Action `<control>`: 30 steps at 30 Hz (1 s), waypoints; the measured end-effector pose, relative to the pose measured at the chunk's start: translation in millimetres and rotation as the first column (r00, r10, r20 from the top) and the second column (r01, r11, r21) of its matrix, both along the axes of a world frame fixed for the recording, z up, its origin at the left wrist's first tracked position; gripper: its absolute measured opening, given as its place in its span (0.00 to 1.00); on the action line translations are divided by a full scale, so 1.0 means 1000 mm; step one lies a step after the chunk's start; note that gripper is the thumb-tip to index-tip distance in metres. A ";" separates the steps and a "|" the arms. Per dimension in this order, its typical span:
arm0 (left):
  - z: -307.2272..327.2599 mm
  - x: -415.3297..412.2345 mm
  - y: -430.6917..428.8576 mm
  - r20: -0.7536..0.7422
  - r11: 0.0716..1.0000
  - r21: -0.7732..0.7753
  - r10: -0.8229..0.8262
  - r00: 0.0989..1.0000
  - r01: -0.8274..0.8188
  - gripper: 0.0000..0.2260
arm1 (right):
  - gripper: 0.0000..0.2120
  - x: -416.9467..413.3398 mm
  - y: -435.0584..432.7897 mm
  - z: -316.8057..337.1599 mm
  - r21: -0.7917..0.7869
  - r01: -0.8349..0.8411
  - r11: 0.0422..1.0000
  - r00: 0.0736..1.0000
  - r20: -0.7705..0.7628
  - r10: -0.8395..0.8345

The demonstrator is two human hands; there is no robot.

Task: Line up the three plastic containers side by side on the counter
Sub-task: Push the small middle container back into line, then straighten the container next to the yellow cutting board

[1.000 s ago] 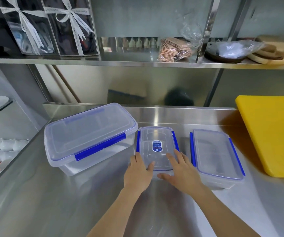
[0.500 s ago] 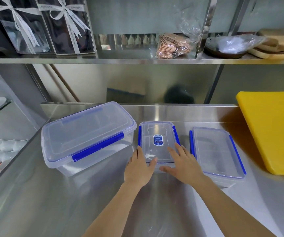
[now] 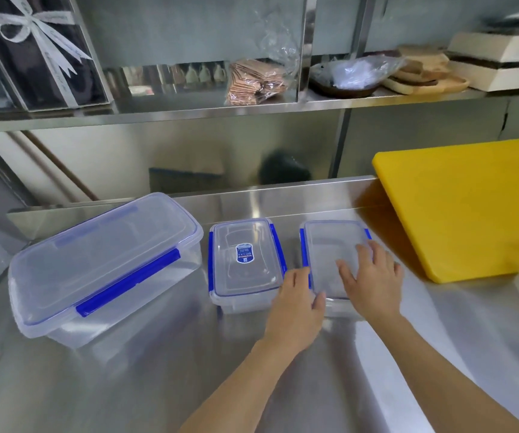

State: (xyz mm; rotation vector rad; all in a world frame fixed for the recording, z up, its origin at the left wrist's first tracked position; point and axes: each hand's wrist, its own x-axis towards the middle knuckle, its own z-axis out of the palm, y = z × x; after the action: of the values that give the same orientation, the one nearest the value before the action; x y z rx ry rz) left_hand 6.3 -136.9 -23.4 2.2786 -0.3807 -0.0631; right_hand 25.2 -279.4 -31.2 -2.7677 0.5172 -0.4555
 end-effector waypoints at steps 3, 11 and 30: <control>-0.014 0.003 -0.024 -0.120 0.998 0.064 0.004 0.993 0.004 0.26 | 0.29 -0.012 -0.016 -0.003 0.030 0.038 0.999 0.995 -0.094 -0.035; -0.030 0.008 -0.042 -0.180 0.955 0.296 0.051 0.982 0.005 0.23 | 0.33 -0.019 -0.040 -0.018 0.235 -0.027 0.972 0.956 -0.279 0.095; -0.028 0.032 -0.060 -0.092 0.952 0.303 0.059 0.994 -0.029 0.23 | 0.41 0.029 -0.089 -0.016 0.296 -0.181 0.938 0.922 -0.281 0.267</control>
State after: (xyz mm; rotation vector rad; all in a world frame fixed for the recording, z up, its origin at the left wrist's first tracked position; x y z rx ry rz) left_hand 38.0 -197.2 -51.5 2.5728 -0.2824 -0.2255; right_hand 54.2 -368.1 -47.0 -2.6018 0.2921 0.1115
